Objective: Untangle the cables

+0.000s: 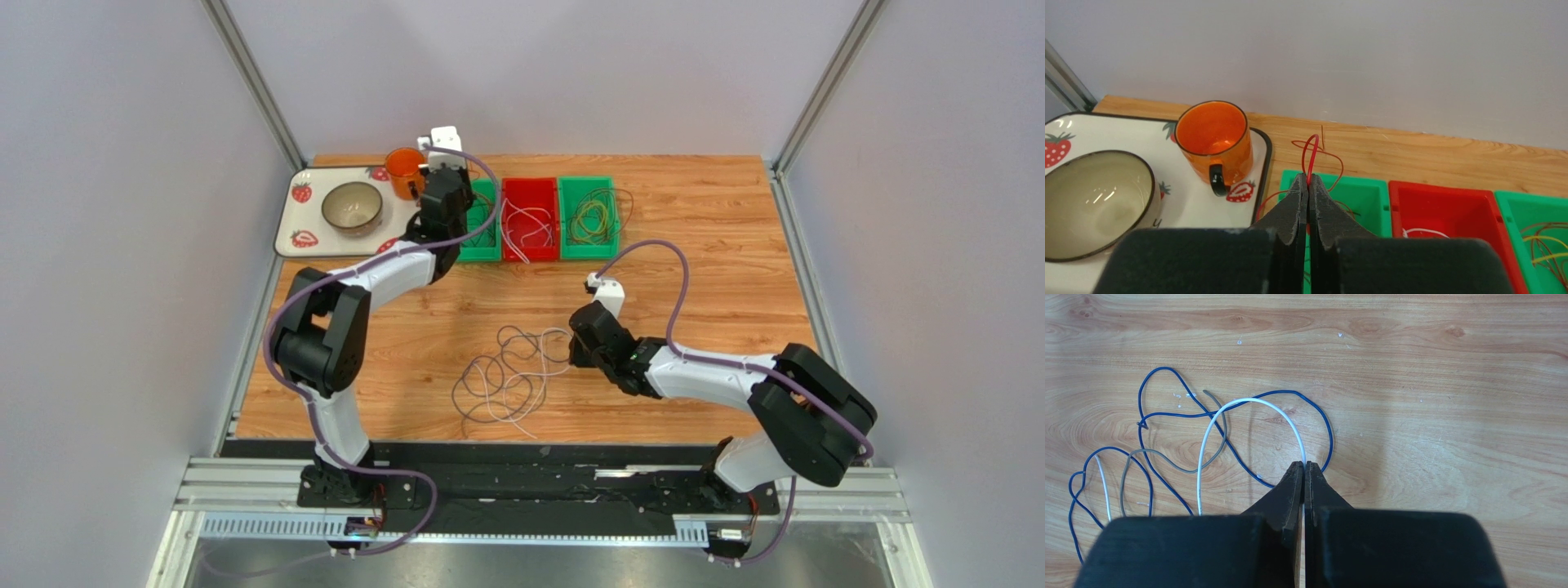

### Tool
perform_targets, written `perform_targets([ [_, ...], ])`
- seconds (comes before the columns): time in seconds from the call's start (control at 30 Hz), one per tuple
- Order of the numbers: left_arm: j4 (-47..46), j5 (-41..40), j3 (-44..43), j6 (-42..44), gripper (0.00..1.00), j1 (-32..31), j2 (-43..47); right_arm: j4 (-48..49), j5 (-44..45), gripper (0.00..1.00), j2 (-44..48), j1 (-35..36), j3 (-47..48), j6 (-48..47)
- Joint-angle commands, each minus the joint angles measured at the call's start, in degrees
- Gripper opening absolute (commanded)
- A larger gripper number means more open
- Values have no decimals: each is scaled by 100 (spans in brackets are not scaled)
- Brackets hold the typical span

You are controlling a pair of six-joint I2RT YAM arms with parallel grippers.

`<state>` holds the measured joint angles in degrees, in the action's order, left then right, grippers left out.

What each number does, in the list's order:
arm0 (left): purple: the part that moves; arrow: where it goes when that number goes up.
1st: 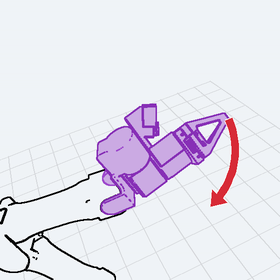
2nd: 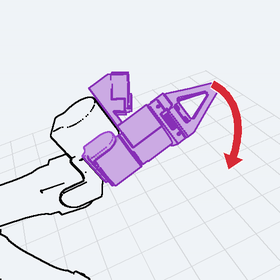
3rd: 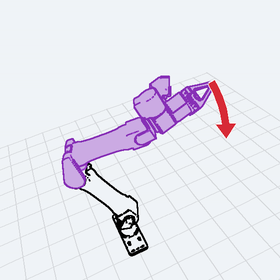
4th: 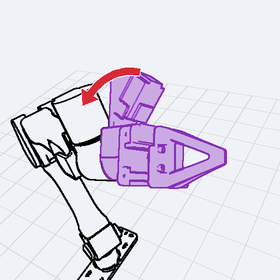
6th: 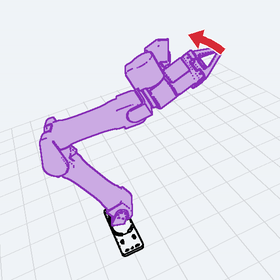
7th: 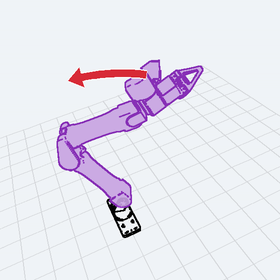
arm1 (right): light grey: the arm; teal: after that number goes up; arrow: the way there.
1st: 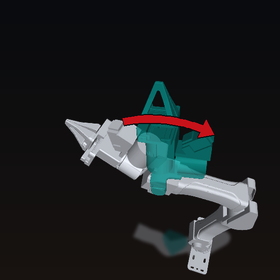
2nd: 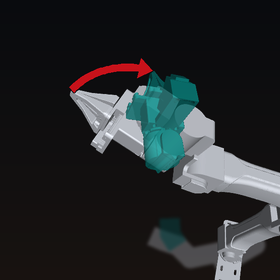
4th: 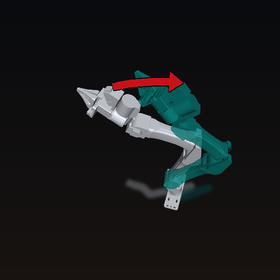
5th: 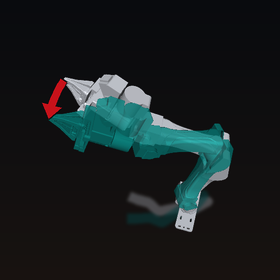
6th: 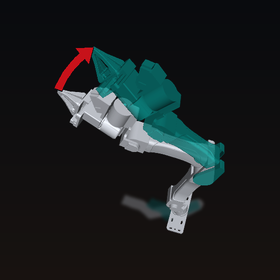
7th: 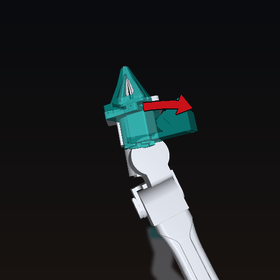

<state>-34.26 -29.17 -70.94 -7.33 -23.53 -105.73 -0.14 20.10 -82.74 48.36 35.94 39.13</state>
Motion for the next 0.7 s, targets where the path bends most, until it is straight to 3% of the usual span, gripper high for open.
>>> perform_targets([
  [0.0, 60, -554, 1, 91, 0, -266, 703, 190, 205, 0, 83, 51, 88, -29],
  [0.1, -107, -485, 10, 310, 0, -363, 870, 190, 223, 0, 100, 51, 71, -37],
  [0.3, 305, -643, -930, 715, 0, -372, 940, 190, 258, 0, 100, 95, 80, -37],
  [0.47, 1184, -931, -1835, 725, 0, -486, 1099, 181, 275, 0, 91, 104, 88, -38],
  [0.67, 949, -1170, -1687, 1049, 0, -547, 1125, 190, 293, 0, 109, 112, 79, -38],
])
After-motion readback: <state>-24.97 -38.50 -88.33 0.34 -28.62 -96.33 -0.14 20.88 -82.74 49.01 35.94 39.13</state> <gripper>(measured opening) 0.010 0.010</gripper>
